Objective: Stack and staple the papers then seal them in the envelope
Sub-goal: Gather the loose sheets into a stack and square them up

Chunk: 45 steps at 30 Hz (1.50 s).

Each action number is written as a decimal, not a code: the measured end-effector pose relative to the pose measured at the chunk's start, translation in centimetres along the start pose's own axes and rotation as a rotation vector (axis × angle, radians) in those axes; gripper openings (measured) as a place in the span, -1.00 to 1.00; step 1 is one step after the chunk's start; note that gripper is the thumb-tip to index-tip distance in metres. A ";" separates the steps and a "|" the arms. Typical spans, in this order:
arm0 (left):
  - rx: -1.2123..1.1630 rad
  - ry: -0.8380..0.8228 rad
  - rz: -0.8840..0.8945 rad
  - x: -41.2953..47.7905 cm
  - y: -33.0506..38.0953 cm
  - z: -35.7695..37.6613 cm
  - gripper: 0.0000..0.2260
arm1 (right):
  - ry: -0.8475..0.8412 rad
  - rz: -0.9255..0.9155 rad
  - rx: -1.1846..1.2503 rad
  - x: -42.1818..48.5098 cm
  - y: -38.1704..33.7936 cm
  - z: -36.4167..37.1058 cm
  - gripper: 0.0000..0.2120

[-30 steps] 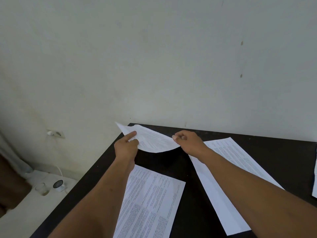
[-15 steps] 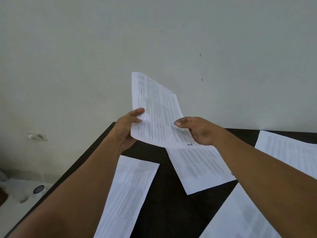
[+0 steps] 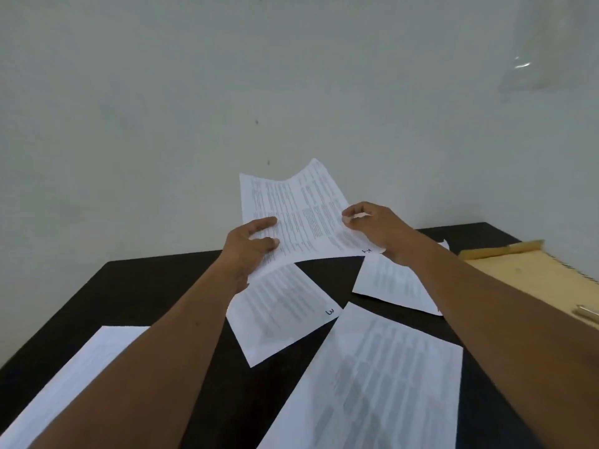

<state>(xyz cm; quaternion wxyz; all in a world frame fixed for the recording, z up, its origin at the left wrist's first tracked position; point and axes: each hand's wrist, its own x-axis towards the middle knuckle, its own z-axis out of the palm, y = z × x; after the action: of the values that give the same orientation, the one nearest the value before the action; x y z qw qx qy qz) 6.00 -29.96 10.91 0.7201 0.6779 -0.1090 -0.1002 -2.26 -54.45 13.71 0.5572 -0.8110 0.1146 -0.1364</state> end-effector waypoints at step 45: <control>0.079 -0.253 -0.167 1.0 -8.2 13.6 -0.65 | 0.178 0.416 -0.493 -2.6 17.8 -9.8 -0.74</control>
<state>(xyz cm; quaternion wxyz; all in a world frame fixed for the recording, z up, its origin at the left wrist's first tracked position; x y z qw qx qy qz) 2.97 -43.70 3.52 0.6625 0.6944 -0.1459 -0.2403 -8.76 -68.41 0.17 0.3479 -0.8656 0.3555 -0.0583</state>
